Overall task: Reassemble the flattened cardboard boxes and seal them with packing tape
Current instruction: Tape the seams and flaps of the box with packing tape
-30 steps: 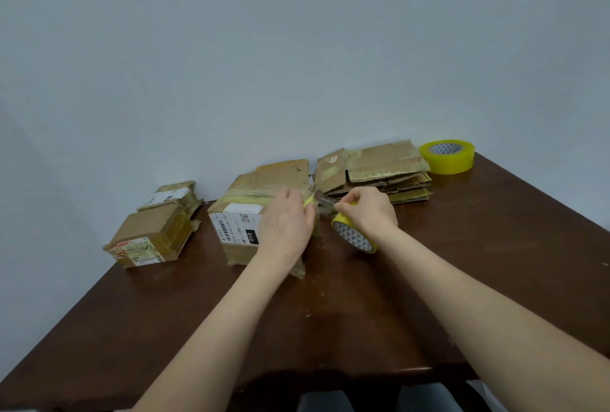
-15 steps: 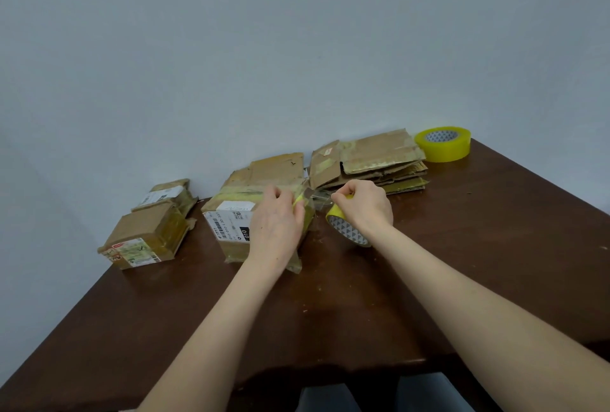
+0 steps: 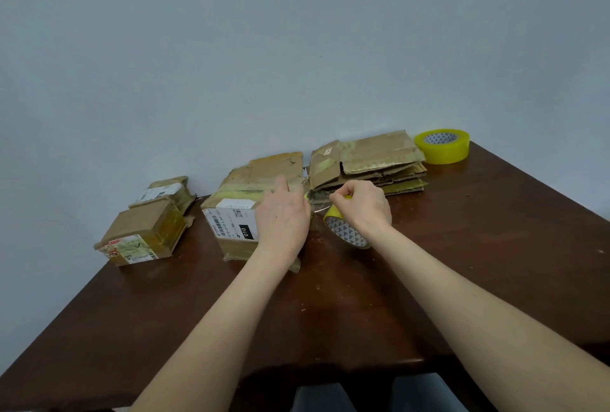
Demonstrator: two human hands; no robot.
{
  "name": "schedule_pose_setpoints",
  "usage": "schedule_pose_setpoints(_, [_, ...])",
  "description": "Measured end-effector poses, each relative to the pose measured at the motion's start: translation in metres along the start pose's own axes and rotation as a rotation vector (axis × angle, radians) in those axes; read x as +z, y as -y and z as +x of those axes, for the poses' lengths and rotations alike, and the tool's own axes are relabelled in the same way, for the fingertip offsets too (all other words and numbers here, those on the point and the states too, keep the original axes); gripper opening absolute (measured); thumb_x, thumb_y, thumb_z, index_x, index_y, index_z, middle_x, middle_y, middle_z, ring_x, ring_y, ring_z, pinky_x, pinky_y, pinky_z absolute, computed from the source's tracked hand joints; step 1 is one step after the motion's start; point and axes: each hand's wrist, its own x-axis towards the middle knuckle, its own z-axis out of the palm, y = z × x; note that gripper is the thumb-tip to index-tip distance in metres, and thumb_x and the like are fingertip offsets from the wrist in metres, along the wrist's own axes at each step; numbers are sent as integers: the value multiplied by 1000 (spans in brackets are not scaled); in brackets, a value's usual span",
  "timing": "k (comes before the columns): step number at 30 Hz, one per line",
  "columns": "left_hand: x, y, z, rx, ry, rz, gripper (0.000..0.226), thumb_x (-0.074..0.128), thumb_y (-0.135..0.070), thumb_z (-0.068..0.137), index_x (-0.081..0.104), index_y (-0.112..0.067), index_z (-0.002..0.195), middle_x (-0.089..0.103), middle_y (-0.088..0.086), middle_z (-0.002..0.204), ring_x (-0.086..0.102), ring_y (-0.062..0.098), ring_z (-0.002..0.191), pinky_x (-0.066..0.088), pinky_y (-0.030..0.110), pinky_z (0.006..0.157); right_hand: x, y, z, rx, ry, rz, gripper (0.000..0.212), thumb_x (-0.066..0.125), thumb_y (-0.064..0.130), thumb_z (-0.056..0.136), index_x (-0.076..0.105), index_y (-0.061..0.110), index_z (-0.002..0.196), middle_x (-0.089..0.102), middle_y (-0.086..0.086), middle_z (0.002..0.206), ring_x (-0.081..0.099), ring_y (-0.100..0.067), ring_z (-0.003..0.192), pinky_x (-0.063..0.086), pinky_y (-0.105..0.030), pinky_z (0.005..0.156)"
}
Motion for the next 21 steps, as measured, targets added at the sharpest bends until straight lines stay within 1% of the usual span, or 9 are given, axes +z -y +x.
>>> schedule_pose_setpoints(3, [1,1,0,33,17,41,31,39,-32,99,57,-18,121,42,7,114,50,24,92,36,30,62,-2,1,0,10,1,26,15,59,37,90,69,26,92,59,5,87,52,-16,82,40,-27,68])
schedule_pose_setpoints(8, [1,1,0,65,20,62,29,40,-32,99,57,-16,117,41,7,115,49,23,92,39,29,63,-2,2,0,1,31,81,14,62,38,89,67,27,84,66,6,93,58,-15,86,43,-28,68])
schedule_pose_setpoints(10, [3,3,0,70,30,75,23,43,-28,98,58,-14,108,41,8,116,48,23,92,40,29,63,-4,3,-1,-10,45,83,15,62,38,90,67,26,83,65,7,90,59,-13,82,43,-27,67])
schedule_pose_setpoints(12, [8,8,0,71,43,114,16,47,-21,96,57,-12,89,40,10,118,46,26,93,39,32,66,-16,1,-2,-7,24,102,17,61,36,91,65,25,79,63,8,84,58,-9,73,42,-26,61])
schedule_pose_setpoints(14, [13,15,-1,88,54,144,18,48,-20,94,59,-9,85,41,12,119,44,28,95,39,34,71,-34,-7,2,6,-42,104,19,61,34,90,66,23,76,65,6,84,59,-14,75,41,-26,62])
schedule_pose_setpoints(17, [14,13,-7,142,-15,111,24,54,-30,92,63,-8,86,49,13,108,48,30,93,43,39,75,-52,-23,5,17,-80,144,17,61,31,89,70,20,79,66,4,87,59,-18,87,42,-29,69])
schedule_pose_setpoints(19, [13,0,-15,232,-152,82,24,60,-31,85,65,-8,80,55,11,93,52,29,85,43,37,66,-55,-31,6,24,-74,216,14,60,28,90,69,21,83,66,4,91,57,-16,89,41,-29,69])
schedule_pose_setpoints(20, [13,-9,-19,280,-186,80,24,59,-32,85,65,-10,81,57,9,89,54,29,83,42,35,62,-55,-33,6,27,-73,244,12,60,27,90,69,21,85,65,5,92,56,-14,89,39,-28,68])
schedule_pose_setpoints(21, [13,-19,-23,302,-134,60,25,54,-34,89,64,-12,87,58,7,89,56,27,83,41,33,59,-56,-34,7,29,-76,260,12,59,26,91,69,21,87,64,6,92,54,-12,88,38,-27,67])
